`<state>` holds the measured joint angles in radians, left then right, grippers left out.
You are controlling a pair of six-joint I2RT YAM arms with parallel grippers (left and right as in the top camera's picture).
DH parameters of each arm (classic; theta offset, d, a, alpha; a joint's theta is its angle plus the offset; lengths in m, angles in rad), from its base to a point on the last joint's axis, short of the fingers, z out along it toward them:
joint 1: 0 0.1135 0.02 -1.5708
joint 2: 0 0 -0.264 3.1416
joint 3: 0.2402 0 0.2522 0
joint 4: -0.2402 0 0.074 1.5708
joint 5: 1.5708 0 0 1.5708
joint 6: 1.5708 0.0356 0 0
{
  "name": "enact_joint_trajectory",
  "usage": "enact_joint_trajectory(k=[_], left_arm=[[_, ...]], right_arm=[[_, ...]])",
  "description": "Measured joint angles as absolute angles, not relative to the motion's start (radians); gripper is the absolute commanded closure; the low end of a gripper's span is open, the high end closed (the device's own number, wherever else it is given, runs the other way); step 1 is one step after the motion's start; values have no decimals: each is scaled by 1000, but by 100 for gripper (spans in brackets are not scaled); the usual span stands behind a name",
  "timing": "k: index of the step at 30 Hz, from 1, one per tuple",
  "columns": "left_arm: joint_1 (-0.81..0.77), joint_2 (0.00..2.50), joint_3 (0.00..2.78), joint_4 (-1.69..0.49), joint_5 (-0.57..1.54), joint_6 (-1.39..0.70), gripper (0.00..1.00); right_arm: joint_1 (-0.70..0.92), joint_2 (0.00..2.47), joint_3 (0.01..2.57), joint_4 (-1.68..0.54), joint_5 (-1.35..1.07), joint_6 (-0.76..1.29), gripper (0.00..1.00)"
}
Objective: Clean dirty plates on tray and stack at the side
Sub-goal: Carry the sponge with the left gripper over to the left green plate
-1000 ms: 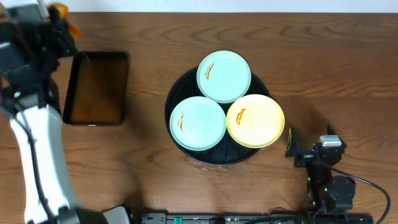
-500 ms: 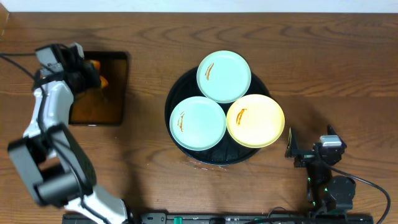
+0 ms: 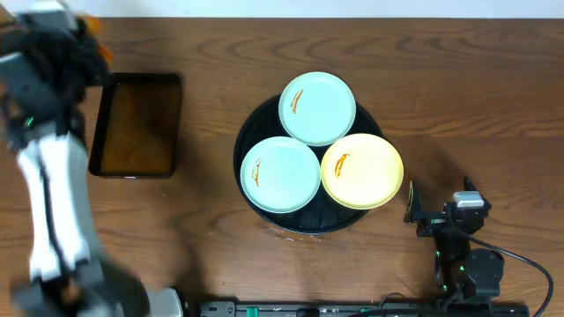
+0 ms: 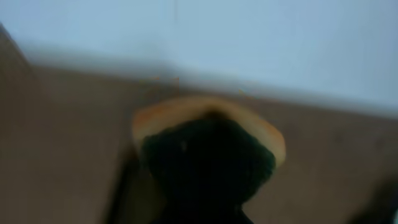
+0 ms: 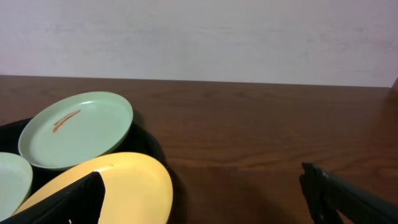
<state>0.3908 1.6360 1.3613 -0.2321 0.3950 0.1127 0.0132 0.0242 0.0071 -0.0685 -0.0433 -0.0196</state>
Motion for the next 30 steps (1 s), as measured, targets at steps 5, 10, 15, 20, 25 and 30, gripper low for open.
enact_joint_trajectory(k=[5, 10, 15, 20, 25, 30], left_arm=[[396, 1888, 1288, -310, 374, 114, 93], [397, 1665, 1292, -242, 370, 112, 93], [397, 1390, 1356, -125, 373, 112, 92], [396, 1467, 1372, -138, 382, 112, 93], [398, 1851, 1316, -226, 373, 112, 92], [398, 1707, 1291, -182, 367, 109, 93]], right_arm=[[13, 24, 7, -68, -43, -20, 1], [13, 24, 7, -68, -43, -20, 1], [13, 24, 7, -68, -43, -20, 1], [13, 24, 7, -68, -43, -20, 1], [13, 24, 7, -68, -43, -20, 1], [13, 24, 7, -68, -43, -20, 1]])
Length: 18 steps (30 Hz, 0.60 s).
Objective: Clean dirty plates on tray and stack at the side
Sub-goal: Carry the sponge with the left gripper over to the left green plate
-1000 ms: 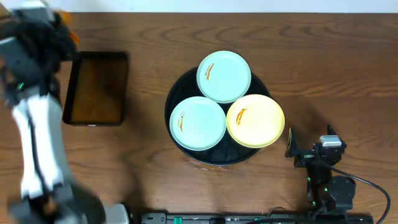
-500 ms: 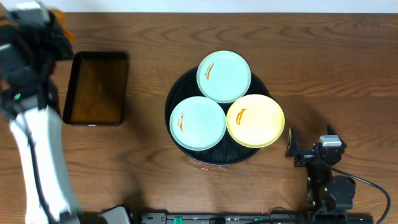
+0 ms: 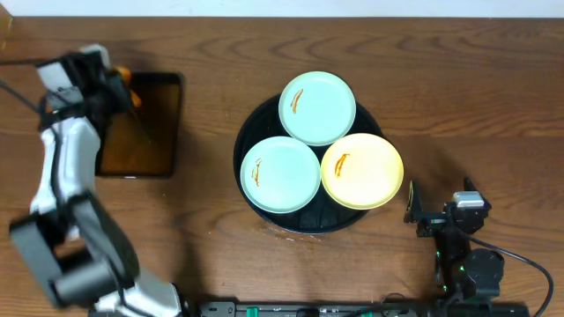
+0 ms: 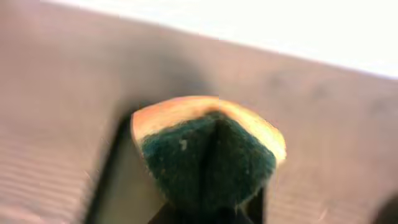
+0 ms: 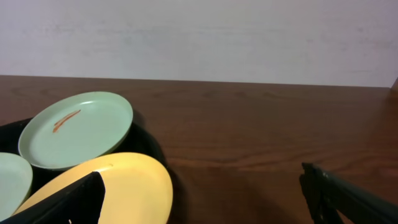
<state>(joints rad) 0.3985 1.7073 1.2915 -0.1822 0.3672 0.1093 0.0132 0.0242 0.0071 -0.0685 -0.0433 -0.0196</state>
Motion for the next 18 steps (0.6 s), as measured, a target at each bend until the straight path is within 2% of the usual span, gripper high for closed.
enact_joint_trajectory(k=[4, 8, 12, 16, 18], left_arm=[[398, 1461, 1340, -41, 369, 109, 92], [398, 1358, 1390, -42, 378, 110, 93], [398, 1524, 1386, -123, 376, 110, 93], [399, 1848, 1322, -218, 353, 109, 93], [399, 1884, 1280, -228, 353, 109, 93]], right_arm=[[13, 24, 7, -68, -43, -20, 1], [13, 24, 7, -68, -43, -20, 1], [13, 24, 7, -68, -43, -20, 1], [13, 24, 7, -68, -43, -20, 1], [13, 24, 7, -68, -43, -20, 1]])
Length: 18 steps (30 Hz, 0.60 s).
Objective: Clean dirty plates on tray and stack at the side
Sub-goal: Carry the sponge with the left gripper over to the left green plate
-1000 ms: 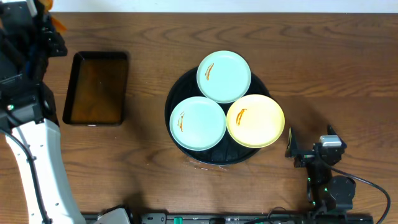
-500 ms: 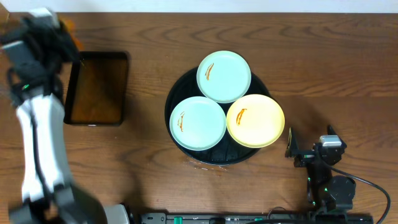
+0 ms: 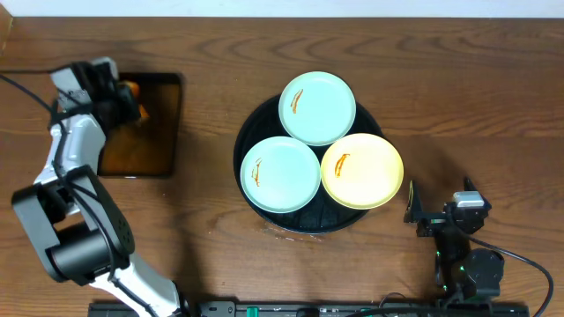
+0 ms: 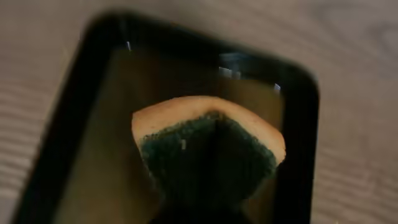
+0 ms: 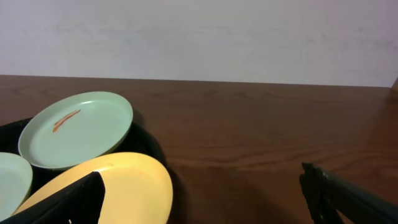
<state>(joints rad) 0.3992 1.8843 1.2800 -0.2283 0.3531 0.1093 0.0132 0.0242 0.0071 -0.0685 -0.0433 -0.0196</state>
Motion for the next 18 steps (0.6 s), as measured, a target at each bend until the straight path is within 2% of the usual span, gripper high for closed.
enact_joint_trajectory(k=[3, 6, 9, 12, 18], left_arm=[[399, 1771, 1280, -156, 369, 110, 93], [398, 1547, 1310, -68, 387, 109, 93], [398, 1449, 1345, -57, 394, 110, 92], [398, 1470, 1354, -104, 365, 110, 92], [398, 1777, 1338, -259, 267, 109, 93]], right_arm=[[13, 24, 7, -68, -43, -20, 1], [13, 24, 7, -68, -43, -20, 1], [13, 24, 7, -68, -43, -20, 1], [13, 24, 7, -68, -43, -20, 1], [13, 24, 7, -68, -43, -20, 1]])
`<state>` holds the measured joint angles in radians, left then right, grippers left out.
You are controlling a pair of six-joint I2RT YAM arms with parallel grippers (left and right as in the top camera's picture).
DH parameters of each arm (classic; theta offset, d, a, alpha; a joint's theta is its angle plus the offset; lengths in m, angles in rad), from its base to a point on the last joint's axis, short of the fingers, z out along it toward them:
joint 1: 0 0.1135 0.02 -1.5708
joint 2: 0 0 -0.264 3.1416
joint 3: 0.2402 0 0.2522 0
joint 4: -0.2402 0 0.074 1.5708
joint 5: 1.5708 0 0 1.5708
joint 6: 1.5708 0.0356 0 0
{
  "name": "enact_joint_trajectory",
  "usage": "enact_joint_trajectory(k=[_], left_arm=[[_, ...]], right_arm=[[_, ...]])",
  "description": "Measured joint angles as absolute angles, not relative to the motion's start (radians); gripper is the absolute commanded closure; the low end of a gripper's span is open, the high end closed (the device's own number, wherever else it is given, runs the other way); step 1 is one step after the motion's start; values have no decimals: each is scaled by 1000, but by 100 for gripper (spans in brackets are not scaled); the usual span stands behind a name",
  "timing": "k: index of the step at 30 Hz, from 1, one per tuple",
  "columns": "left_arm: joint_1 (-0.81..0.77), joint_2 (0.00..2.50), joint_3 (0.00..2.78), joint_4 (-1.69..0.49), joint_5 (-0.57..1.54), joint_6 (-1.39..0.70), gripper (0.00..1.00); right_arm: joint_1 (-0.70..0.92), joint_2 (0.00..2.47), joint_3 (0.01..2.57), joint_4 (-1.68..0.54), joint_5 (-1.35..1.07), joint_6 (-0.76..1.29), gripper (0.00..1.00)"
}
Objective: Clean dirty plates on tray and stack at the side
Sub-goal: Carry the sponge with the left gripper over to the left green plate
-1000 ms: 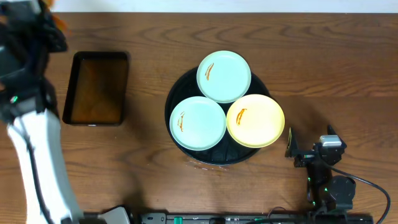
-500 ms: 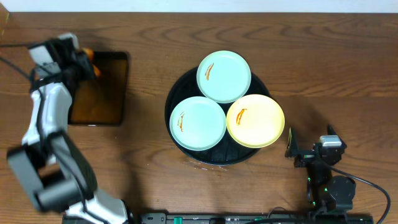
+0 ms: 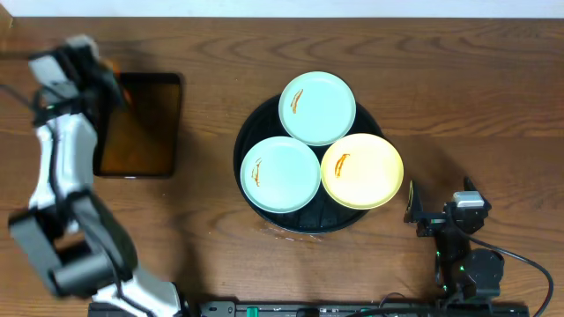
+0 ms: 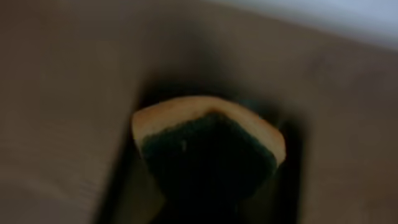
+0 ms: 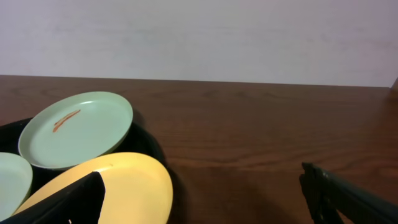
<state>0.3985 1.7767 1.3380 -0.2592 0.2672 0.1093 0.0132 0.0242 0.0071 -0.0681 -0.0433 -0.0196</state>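
A round black tray [image 3: 249, 132] holds two mint-green plates [image 3: 317, 107] [image 3: 280, 173] and a yellow plate [image 3: 362, 171], each with an orange smear. The upper green plate [image 5: 76, 129] and the yellow plate [image 5: 118, 183] also show in the right wrist view. My left gripper [image 3: 95, 72] is at the far left, by the upper left corner of a rectangular black tray [image 3: 137, 125]. It is shut on a yellow sponge with a green scouring face [image 4: 208, 149]. My right gripper [image 3: 438, 207] rests open at the front right, beside the round tray.
The rectangular tray's inside looks glossy and brownish. The left wrist view is blurred and dark. Bare wooden table [image 3: 458, 97] lies right of the plates and between the two trays. A pale wall [image 5: 199, 37] stands behind the table.
My left gripper with the sponge has shifted up and to the left, from over the rectangular tray's upper left corner to its outer edge. The plates and right arm are unchanged.
My left gripper held the sponge at the table's far left corner, facing the wall. Then it was at the rectangular tray's upper left edge, then over the tray's inside with the sponge low. Now it is back by the edge. The right arm stayed put.
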Motion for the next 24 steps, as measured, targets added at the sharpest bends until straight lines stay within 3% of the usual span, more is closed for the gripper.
enact_joint_trajectory(k=[4, 10, 15, 24], left_arm=[[398, 1808, 1287, -309, 236, 105, 93], [395, 1332, 1331, -221, 272, -3, 93], [311, 1047, 1382, -377, 332, -106, 93], [-79, 1242, 1340, -723, 426, -224, 93]], right_arm=[[13, 24, 7, -69, -43, -20, 1], [13, 24, 7, -68, -44, -20, 1], [13, 24, 7, -68, -43, -20, 1], [13, 24, 7, -68, -43, -20, 1]])
